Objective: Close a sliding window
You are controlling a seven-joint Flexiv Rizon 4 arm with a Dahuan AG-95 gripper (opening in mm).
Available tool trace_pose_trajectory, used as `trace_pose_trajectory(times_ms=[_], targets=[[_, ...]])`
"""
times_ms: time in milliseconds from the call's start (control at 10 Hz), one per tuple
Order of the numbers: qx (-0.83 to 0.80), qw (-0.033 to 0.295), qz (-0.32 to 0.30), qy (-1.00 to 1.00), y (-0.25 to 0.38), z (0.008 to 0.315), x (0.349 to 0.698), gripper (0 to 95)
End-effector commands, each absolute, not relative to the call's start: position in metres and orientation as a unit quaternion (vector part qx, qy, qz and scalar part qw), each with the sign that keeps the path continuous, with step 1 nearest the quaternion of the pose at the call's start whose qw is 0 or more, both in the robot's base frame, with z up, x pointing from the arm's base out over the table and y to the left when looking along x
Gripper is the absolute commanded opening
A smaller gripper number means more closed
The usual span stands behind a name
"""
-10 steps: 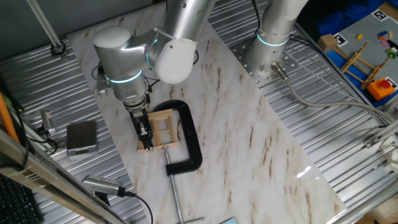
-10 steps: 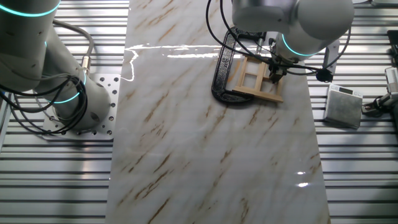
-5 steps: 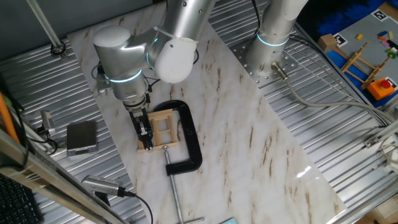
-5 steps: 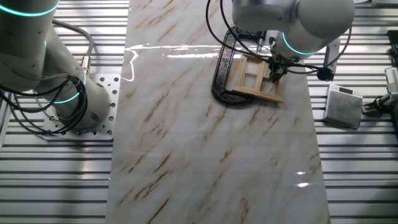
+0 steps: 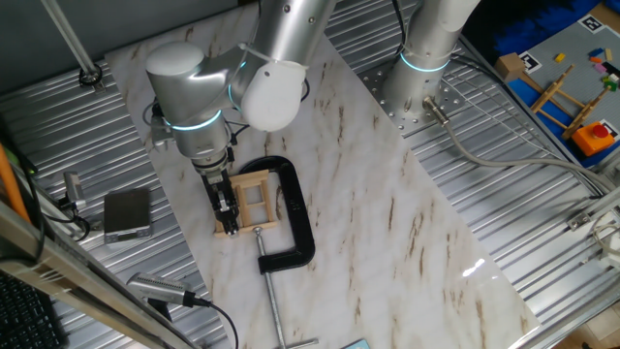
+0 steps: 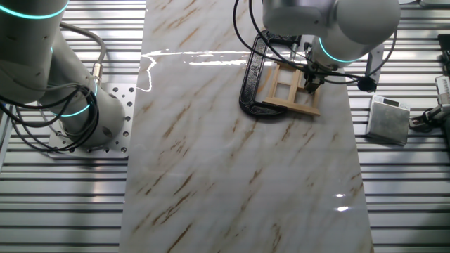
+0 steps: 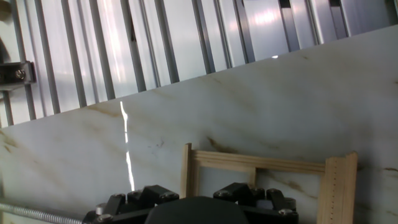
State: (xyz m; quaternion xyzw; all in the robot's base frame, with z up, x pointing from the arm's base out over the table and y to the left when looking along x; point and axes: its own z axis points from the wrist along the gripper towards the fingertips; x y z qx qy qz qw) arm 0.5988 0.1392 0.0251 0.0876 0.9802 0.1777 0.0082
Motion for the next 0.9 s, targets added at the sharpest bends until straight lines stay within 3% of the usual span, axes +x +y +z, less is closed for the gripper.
trace_pose_trajectory(times_ms=[100,900], targets=[[0.086,0.009,0.180,0.980,0.1392,0.0231,0.5994,76.0],[0.083,0.005,0.188,0.979,0.1307,0.0225,0.5968,76.0]])
